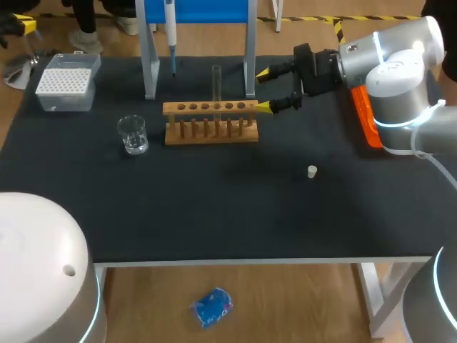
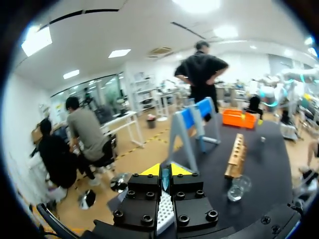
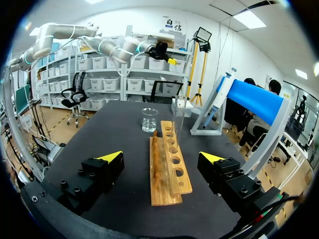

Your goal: Invert the test tube, pick up the pipette, mount the tip to pipette, aspirate from beaker and dispense into the tube, eject the tip, return the pipette, and cap with the stopper.

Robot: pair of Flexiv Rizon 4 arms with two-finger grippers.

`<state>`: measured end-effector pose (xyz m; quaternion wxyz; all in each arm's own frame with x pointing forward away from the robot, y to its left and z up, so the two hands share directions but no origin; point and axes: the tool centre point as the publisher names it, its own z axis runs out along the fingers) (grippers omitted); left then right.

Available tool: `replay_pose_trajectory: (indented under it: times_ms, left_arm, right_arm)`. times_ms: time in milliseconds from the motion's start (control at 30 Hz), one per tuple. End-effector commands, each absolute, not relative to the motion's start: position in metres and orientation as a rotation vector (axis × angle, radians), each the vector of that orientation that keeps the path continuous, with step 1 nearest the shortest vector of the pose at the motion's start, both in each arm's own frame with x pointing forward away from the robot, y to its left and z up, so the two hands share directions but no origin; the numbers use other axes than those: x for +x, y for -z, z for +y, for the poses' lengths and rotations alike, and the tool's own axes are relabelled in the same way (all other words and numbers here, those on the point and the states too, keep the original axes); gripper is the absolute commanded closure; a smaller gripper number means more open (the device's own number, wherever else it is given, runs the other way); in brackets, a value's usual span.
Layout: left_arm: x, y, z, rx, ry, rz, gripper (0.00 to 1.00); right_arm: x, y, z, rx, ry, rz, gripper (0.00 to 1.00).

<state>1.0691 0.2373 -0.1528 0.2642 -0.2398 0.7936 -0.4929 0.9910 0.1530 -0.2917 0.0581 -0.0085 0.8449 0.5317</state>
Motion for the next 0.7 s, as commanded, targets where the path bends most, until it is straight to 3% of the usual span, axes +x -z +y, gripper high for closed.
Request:
replay_pose_trajectory:
  times_ms: [33,433,700]
  left_arm:
    - [1.037,0.136,0.233,-0.383,1.366,2.426,1.0]
    - [0.975,0.123,0.17,-0.054,1.41,2.646,1.0]
    - [0.975,0.123,0.17,-0.054,1.41,2.646,1.0]
  right_arm:
    - [0.991,0.292,0.152,-0.027,-1.613,2.56,0.0]
    - [0.991,0.292,0.152,-0.027,-1.613,2.56,0.0]
    - [0.991,0.292,0.152,-0.027,-1.613,2.56,0.0]
